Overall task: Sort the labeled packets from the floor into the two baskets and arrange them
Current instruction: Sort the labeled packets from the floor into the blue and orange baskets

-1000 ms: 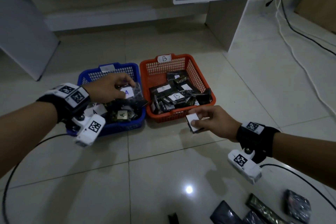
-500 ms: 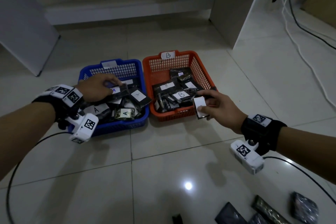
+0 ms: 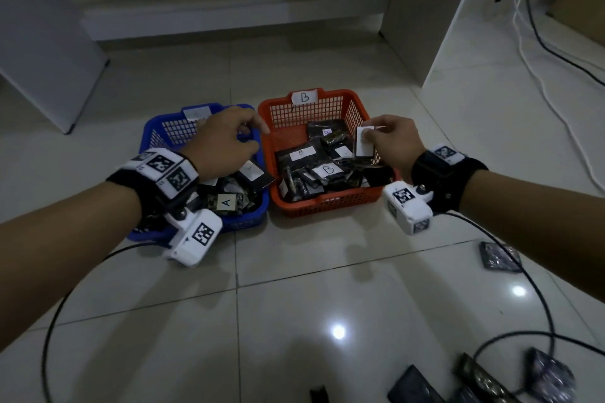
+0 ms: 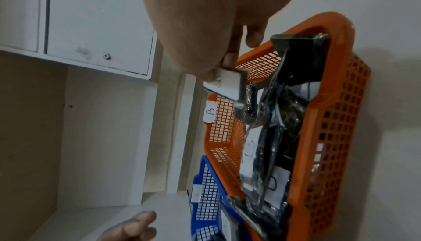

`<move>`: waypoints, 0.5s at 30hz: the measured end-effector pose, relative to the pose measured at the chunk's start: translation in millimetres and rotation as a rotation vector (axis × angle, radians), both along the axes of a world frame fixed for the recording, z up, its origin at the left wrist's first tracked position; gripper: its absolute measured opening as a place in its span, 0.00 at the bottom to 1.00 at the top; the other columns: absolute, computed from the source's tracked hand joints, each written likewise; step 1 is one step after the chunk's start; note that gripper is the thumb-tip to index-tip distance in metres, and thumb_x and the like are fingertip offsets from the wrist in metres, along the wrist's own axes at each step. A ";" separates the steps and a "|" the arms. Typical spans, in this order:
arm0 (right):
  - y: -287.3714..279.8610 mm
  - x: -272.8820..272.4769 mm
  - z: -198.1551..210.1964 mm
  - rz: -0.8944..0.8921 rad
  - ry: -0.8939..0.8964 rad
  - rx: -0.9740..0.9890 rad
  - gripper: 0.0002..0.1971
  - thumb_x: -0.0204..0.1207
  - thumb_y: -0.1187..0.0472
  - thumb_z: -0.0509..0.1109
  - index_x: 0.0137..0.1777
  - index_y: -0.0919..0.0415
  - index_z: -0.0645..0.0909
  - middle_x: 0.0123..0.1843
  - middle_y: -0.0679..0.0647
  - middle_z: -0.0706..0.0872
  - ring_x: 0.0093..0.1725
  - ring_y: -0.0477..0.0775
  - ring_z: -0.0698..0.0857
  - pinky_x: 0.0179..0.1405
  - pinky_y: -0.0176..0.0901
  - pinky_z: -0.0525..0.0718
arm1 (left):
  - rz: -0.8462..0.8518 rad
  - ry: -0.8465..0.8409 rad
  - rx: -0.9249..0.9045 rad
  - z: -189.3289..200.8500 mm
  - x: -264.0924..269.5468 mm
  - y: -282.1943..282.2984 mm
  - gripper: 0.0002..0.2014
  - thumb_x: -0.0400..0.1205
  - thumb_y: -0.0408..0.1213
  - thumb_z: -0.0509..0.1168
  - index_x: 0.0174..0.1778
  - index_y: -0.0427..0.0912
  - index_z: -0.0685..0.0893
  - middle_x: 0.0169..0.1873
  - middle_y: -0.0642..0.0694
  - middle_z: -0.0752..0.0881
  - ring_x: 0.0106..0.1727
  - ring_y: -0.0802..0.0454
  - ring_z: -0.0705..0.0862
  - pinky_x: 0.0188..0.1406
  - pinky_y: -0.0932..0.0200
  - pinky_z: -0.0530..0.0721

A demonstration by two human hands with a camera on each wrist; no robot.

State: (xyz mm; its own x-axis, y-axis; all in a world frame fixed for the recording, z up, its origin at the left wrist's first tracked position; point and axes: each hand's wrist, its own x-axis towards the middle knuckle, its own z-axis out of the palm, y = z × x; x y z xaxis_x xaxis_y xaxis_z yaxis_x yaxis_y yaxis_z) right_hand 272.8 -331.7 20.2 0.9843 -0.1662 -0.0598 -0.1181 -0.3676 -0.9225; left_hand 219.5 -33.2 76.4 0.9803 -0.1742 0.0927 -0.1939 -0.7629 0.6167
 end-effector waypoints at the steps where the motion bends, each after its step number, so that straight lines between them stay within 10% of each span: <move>1: 1.3 6.8 -3.3 -0.034 0.020 -0.015 0.06 0.75 0.64 0.74 0.49 0.54 0.89 0.49 0.56 0.92 0.44 0.53 0.92 0.44 0.51 0.93 | -0.038 -0.012 -0.026 0.1 -2.7 -9.9 0.14 0.77 0.28 0.67 0.50 0.53 0.85 0.53 0.57 0.83 0.53 0.52 0.85 0.59 0.42 0.85; 8: -0.4 27.3 -17.7 -0.085 0.226 0.044 0.08 0.71 0.65 0.80 0.49 0.61 0.87 0.42 0.62 0.92 0.33 0.57 0.93 0.37 0.50 0.93 | -0.257 -0.027 -0.163 -21.7 -25.6 -66.5 0.09 0.79 0.25 0.68 0.47 0.44 0.86 0.42 0.53 0.87 0.39 0.57 0.88 0.37 0.62 0.88; 15: -10.0 24.4 -17.5 -0.066 0.233 -0.183 0.06 0.71 0.62 0.83 0.45 0.59 0.89 0.39 0.56 0.92 0.33 0.52 0.92 0.34 0.45 0.92 | -0.228 0.105 0.064 -54.2 0.0 -87.3 0.09 0.78 0.37 0.74 0.53 0.48 0.86 0.51 0.53 0.85 0.50 0.59 0.84 0.51 0.62 0.85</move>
